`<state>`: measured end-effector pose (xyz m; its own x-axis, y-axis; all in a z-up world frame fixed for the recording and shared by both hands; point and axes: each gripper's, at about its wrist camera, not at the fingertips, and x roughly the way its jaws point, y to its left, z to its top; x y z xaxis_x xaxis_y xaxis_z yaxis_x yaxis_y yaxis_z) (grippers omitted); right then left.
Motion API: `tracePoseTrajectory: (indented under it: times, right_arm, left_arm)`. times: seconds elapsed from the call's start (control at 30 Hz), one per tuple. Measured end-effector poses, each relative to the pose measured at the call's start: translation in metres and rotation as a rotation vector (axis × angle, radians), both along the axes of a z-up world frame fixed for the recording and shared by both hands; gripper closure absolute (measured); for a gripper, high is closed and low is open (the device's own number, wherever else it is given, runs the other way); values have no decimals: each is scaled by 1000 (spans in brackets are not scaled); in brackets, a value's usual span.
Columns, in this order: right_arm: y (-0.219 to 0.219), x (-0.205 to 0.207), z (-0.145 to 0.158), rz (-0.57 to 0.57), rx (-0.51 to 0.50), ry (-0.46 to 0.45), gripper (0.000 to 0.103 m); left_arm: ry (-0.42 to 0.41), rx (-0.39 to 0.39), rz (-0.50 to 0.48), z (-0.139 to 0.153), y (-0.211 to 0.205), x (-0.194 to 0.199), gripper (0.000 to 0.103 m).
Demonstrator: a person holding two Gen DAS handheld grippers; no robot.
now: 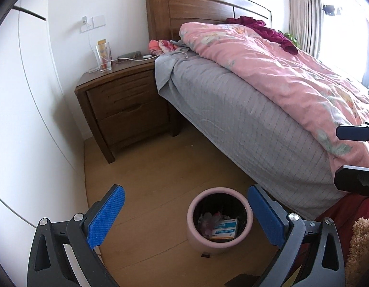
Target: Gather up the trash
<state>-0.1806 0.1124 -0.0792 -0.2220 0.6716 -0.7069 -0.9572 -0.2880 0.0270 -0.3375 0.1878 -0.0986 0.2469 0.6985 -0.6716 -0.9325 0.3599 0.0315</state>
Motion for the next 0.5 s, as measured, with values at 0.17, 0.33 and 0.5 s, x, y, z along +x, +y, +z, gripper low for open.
tracePoseTrajectory:
  times: [0.17,0.33,0.5]
  right_arm:
    - [0,0,0,2,-3,0,0]
    - [1,0,0,0,0,0,0]
    - [0,0,0,-1,1,1,0]
  left_arm:
    - [-6,-9,5,-1,0,-2,0]
    - [-6,-10,6,-1,0,-2,0]
    - [-8,-9,7,-1,0,-3,0]
